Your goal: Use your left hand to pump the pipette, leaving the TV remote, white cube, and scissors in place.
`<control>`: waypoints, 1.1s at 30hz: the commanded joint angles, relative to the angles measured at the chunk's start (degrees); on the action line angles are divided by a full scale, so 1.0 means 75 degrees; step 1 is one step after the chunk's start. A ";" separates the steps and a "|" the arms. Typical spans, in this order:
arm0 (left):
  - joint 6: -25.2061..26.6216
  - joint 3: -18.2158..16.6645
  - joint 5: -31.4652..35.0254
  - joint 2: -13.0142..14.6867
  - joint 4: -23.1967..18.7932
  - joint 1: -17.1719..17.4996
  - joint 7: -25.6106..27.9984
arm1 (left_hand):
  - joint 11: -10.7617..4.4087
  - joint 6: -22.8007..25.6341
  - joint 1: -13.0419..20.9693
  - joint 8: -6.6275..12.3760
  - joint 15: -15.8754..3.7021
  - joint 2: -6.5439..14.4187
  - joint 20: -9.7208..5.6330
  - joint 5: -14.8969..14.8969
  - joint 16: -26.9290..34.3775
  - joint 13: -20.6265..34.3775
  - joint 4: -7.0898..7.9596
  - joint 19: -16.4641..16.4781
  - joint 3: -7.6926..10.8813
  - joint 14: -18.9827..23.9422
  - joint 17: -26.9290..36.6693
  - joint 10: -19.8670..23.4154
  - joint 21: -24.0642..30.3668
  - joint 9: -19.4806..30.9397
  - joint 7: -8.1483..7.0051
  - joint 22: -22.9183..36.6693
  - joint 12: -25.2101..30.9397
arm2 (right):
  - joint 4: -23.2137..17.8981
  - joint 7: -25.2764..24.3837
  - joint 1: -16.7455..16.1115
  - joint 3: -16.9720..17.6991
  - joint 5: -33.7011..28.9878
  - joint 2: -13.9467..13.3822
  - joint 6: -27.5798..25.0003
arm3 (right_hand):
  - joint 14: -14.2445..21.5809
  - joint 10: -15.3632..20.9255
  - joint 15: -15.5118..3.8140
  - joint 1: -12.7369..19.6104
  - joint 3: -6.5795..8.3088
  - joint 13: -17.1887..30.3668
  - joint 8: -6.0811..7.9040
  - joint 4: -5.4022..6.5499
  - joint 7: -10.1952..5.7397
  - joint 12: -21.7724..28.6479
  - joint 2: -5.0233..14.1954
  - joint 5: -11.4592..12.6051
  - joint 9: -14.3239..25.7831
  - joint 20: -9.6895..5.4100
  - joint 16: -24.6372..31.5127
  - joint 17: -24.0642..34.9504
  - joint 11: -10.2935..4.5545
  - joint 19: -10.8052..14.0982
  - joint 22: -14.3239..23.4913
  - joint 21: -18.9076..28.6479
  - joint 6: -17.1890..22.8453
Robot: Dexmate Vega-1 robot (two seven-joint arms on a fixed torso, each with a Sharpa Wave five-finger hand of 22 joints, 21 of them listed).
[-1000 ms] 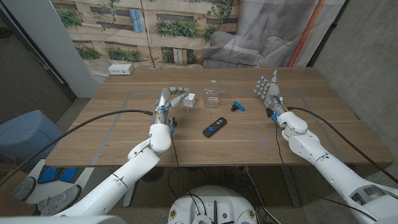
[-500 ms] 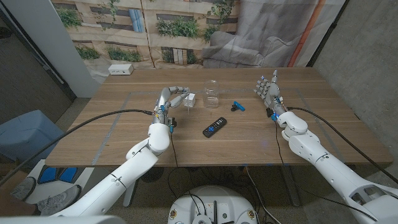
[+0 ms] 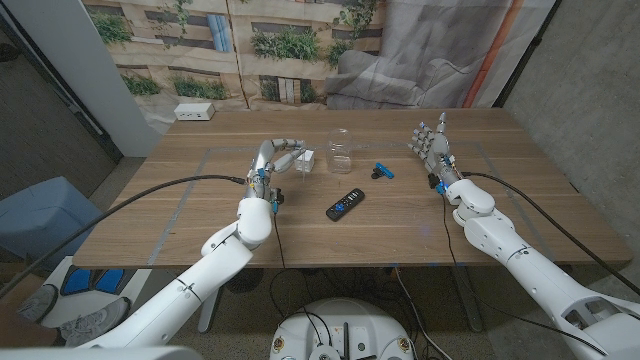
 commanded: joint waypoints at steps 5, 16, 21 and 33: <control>0.0075 -0.0018 0.0031 0.0054 -0.0066 -0.0009 -0.0026 | 0.0009 -0.0095 -0.0055 -0.0060 -0.1110 -0.0036 -0.0389 0.0006 0.0032 -0.0007 -0.0032 0.0011 -0.0070 -0.0046 0.0019 -0.0126 -0.0003 0.0010 0.0049 0.0010 -0.0008 | -0.0006 0.0000 -0.0005 0.0003 0.0002 -0.0004 -0.0003 | -0.0082 0.0010 -0.0603 0.0001 -0.0050 0.0023 0.0051 0.0004 -0.0075 0.0024 0.0444 0.0044 0.0024 0.0021 0.0046 0.0034 -0.0015 0.0037 0.0042 0.0032 0.0024; 0.0107 -0.0056 0.0077 0.0119 -0.0172 0.0021 -0.0022 | 0.0007 -0.0019 -0.0023 -0.0022 -0.1141 -0.0034 -0.0364 0.0021 0.0050 -0.0006 -0.0068 0.0019 -0.0081 -0.0040 0.0024 -0.0078 0.0003 0.0001 0.0033 0.0009 0.0036 | -0.0002 0.0001 -0.0003 0.0002 0.0002 -0.0002 -0.0001 | -0.0079 0.0010 -0.0600 0.0001 -0.0050 0.0022 0.0046 0.0004 -0.0072 0.0023 0.0443 0.0044 0.0024 0.0019 0.0048 0.0034 -0.0021 0.0034 0.0042 0.0031 0.0012; 0.0175 -0.0070 0.0233 0.0287 -0.0353 0.0018 -0.0100 | -0.0001 -0.0036 -0.0004 -0.0028 -0.1121 -0.0008 -0.0341 0.0031 0.0053 -0.0005 -0.0075 0.0020 -0.0067 -0.0030 0.0022 -0.0072 0.0005 -0.0002 0.0089 0.0009 0.0047 | 0.0002 0.0001 -0.0001 0.0000 0.0001 0.0001 0.0001 | -0.0075 -0.0002 -0.0601 0.0000 -0.0051 0.0024 0.0050 0.0004 -0.0070 0.0020 0.0442 0.0044 0.0024 0.0009 0.0049 0.0035 -0.0029 0.0038 0.0042 0.0032 0.0022; 0.0341 0.0148 0.1161 0.0886 -0.0665 -0.0050 -0.0350 | 0.0004 -0.0015 -0.0018 -0.0017 -0.1098 0.0040 -0.0389 0.0042 0.0039 -0.0005 -0.0066 0.0146 -0.0036 -0.0023 0.0010 -0.0060 0.0056 -0.0008 0.0121 0.0014 0.0068 | 0.0003 0.0001 -0.0001 0.0000 0.0000 0.0002 0.0001 | -0.0076 0.0056 -0.0600 0.0000 -0.0051 0.0025 0.0052 0.0004 -0.0066 0.0044 0.0442 0.0044 0.0024 0.0018 0.0049 0.0035 0.0004 0.0033 0.0042 0.0030 0.0026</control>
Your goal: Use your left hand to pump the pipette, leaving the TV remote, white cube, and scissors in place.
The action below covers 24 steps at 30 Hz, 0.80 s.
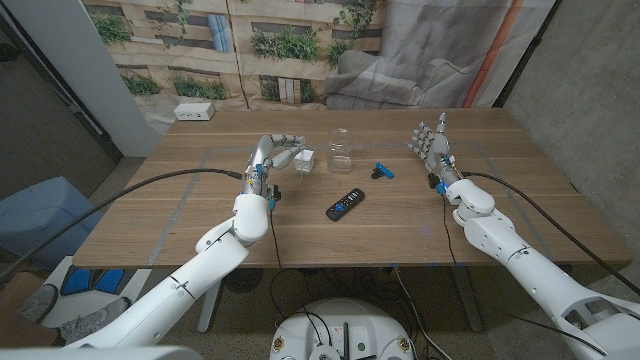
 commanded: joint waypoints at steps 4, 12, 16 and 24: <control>0.0216 0.0186 0.0920 0.0636 -0.0422 -0.0020 -0.0343 | -0.0011 0.0073 0.0018 0.0048 -0.1083 0.0089 -0.0403 0.0043 0.0034 0.0000 -0.0003 0.0104 0.0035 -0.0013 0.0008 0.0043 0.0062 0.0023 0.0039 0.0013 0.0039 | 0.0006 0.0001 0.0003 -0.0002 -0.0002 0.0001 0.0001 | -0.0084 0.0014 -0.0601 0.0000 -0.0051 0.0018 0.0053 0.0004 -0.0067 0.0027 0.0442 0.0044 0.0024 0.0017 0.0045 0.0035 -0.0003 0.0033 0.0042 0.0030 0.0027; 0.0565 0.0143 0.1336 0.0944 -0.0837 0.0129 -0.0552 | -0.0010 0.0074 0.0016 0.0048 -0.1079 0.0100 -0.0405 0.0046 0.0027 -0.0001 -0.0006 0.0099 0.0053 -0.0018 0.0003 0.0025 0.0059 0.0022 0.0039 0.0016 0.0035 | 0.0000 0.0000 0.0000 0.0000 0.0000 -0.0002 -0.0002 | -0.0088 0.0004 -0.0597 0.0001 -0.0051 0.0016 0.0050 0.0004 -0.0067 0.0022 0.0442 0.0043 0.0024 0.0021 0.0044 0.0035 -0.0005 0.0038 0.0042 0.0032 0.0019; 0.0801 0.0078 0.1538 0.1112 -0.1064 0.0253 -0.0636 | -0.0011 0.0067 0.0026 0.0046 -0.1084 0.0112 -0.0399 0.0049 0.0024 -0.0001 -0.0012 0.0100 0.0069 -0.0021 0.0001 0.0024 0.0060 0.0021 0.0035 0.0018 0.0037 | -0.0003 -0.0001 -0.0001 0.0001 0.0000 -0.0004 -0.0003 | -0.0079 0.0006 -0.0600 0.0001 -0.0051 0.0016 0.0052 0.0004 -0.0066 0.0022 0.0442 0.0043 0.0024 0.0015 0.0048 0.0035 -0.0008 0.0038 0.0042 0.0032 0.0025; 0.1013 -0.0045 0.1903 0.1546 -0.1332 0.0462 -0.0833 | -0.0012 0.0053 0.0024 0.0041 -0.1062 0.0138 -0.0399 0.0053 0.0023 -0.0002 -0.0010 0.0102 0.0096 -0.0016 -0.0001 -0.0002 0.0061 0.0019 0.0048 0.0021 0.0031 | -0.0004 -0.0001 0.0000 0.0001 0.0001 -0.0004 -0.0004 | -0.0087 0.0026 -0.0596 0.0001 -0.0050 0.0016 0.0052 0.0004 -0.0066 0.0030 0.0443 0.0044 0.0024 0.0014 0.0045 0.0035 -0.0029 0.0037 0.0042 0.0032 0.0025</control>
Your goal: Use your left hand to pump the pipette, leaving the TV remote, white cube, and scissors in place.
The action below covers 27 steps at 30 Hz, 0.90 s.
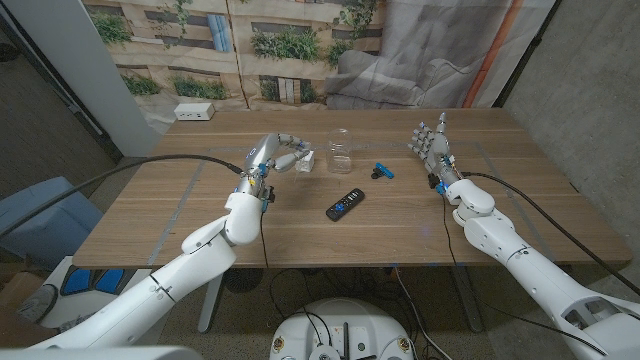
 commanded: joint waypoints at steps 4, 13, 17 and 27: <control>0.0439 -0.0202 0.0714 0.0757 -0.0525 0.0361 -0.0389 | -0.0024 0.0027 0.0011 0.0043 -0.1060 0.0069 -0.0401 0.0054 0.0019 -0.0002 0.0022 0.0105 0.0074 -0.0022 0.0016 0.0006 0.0062 0.0021 0.0016 0.0022 0.0032 | -0.0003 -0.0001 -0.0002 0.0001 0.0001 -0.0001 -0.0002 | -0.0086 0.0016 -0.0598 0.0000 -0.0050 0.0028 0.0053 0.0004 -0.0064 0.0026 0.0443 0.0043 0.0024 0.0018 0.0045 0.0035 0.0007 0.0037 0.0042 0.0032 0.0029; 0.0995 -0.0207 0.1029 0.1067 -0.0848 0.0453 -0.0924 | -0.0022 -0.0006 0.0005 0.0033 -0.1060 0.0078 -0.0393 0.0055 0.0012 -0.0002 0.0018 0.0103 0.0100 -0.0038 0.0013 -0.0033 0.0061 0.0020 0.0034 0.0025 0.0022 | 0.0001 0.0000 -0.0001 0.0001 0.0000 0.0001 0.0001 | -0.0076 0.0018 -0.0598 0.0000 -0.0050 0.0029 0.0050 0.0004 -0.0066 0.0028 0.0443 0.0043 0.0024 0.0019 0.0049 0.0035 -0.0002 0.0035 0.0042 0.0031 0.0023; 0.1185 -0.0220 0.1079 0.1104 -0.0931 0.0465 -0.1057 | -0.0011 -0.0028 0.0003 0.0027 -0.1050 0.0094 -0.0386 0.0057 0.0013 -0.0002 0.0019 0.0111 0.0119 -0.0038 0.0012 -0.0039 0.0065 0.0019 0.0036 0.0027 0.0023 | 0.0000 -0.0001 -0.0001 0.0000 0.0000 0.0001 0.0000 | -0.0080 0.0034 -0.0596 0.0001 -0.0051 0.0028 0.0050 0.0003 -0.0066 0.0033 0.0442 0.0043 0.0024 0.0020 0.0047 0.0035 -0.0015 0.0034 0.0042 0.0030 0.0023; 0.1645 -0.0179 0.1343 0.1437 -0.1210 0.0489 -0.1565 | -0.0017 -0.0034 0.0023 0.0029 -0.1052 0.0113 -0.0397 0.0062 0.0008 -0.0001 0.0003 0.0126 0.0159 -0.0046 0.0009 -0.0073 0.0071 0.0018 0.0052 0.0029 0.0018 | -0.0012 -0.0006 -0.0005 0.0001 0.0000 -0.0002 -0.0005 | -0.0074 0.0032 -0.0606 0.0001 -0.0050 0.0027 0.0048 0.0004 -0.0071 0.0032 0.0443 0.0043 0.0024 0.0022 0.0050 0.0035 -0.0023 0.0033 0.0042 0.0030 0.0018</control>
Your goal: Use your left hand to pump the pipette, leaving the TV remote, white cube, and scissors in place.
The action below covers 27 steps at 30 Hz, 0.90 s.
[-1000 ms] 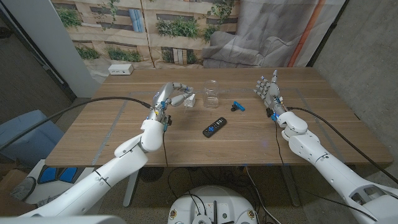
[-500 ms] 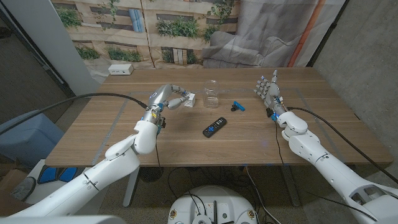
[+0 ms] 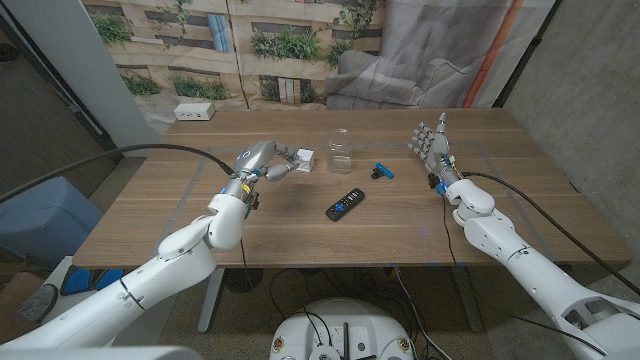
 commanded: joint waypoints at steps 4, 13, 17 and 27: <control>0.0727 -0.0047 0.0350 0.0449 -0.0450 0.0165 -0.0611 | -0.0018 -0.0021 0.0034 0.0027 -0.1049 0.0065 -0.0394 0.0028 0.0008 -0.0001 -0.0020 0.0044 0.0063 -0.0048 0.0007 -0.0026 0.0036 0.0020 0.0025 0.0030 0.0017 | -0.0005 0.0000 0.0000 0.0001 0.0002 -0.0003 -0.0004 | -0.0083 0.0041 -0.0604 0.0001 -0.0051 0.0027 0.0049 0.0004 -0.0071 0.0036 0.0442 0.0044 0.0023 0.0018 0.0046 0.0035 -0.0008 0.0034 0.0042 0.0030 0.0019; 0.0925 -0.0228 0.0403 0.0798 -0.0653 0.0449 -0.0725 | -0.0018 -0.0033 0.0035 0.0029 -0.1044 0.0082 -0.0394 0.0028 0.0009 0.0000 -0.0022 0.0047 0.0093 -0.0049 0.0008 -0.0043 0.0038 0.0020 0.0034 0.0032 0.0020 | -0.0003 0.0001 0.0002 0.0000 0.0002 -0.0002 -0.0004 | -0.0083 -0.0001 -0.0605 0.0001 -0.0052 0.0026 0.0050 0.0003 -0.0068 0.0020 0.0440 0.0043 0.0023 0.0016 0.0045 0.0034 -0.0004 0.0036 0.0042 0.0031 0.0024; 0.1043 -0.0376 0.0359 0.0989 -0.0751 0.0657 -0.0778 | -0.0021 -0.0035 0.0034 0.0031 -0.1042 0.0084 -0.0397 0.0027 0.0008 0.0000 -0.0023 0.0049 0.0102 -0.0053 0.0008 -0.0044 0.0039 0.0020 0.0034 0.0032 0.0023 | -0.0004 0.0000 0.0001 0.0000 0.0001 -0.0002 -0.0004 | -0.0078 0.0032 -0.0605 0.0001 -0.0051 0.0026 0.0048 0.0004 -0.0070 0.0033 0.0441 0.0044 0.0024 0.0017 0.0047 0.0034 0.0016 0.0035 0.0042 0.0031 0.0020; 0.1153 -0.0658 0.0278 0.1304 -0.0758 0.1003 -0.0702 | -0.0022 -0.0024 0.0032 0.0040 -0.1043 0.0086 -0.0406 0.0024 0.0016 0.0001 -0.0026 0.0061 0.0120 -0.0049 0.0012 -0.0036 0.0043 0.0020 0.0018 0.0033 0.0034 | -0.0006 -0.0002 0.0002 0.0000 0.0001 -0.0001 -0.0006 | -0.0080 -0.0003 -0.0600 0.0001 -0.0050 0.0026 0.0047 0.0004 -0.0068 0.0018 0.0443 0.0044 0.0023 0.0017 0.0046 0.0034 0.0000 0.0037 0.0042 0.0032 0.0015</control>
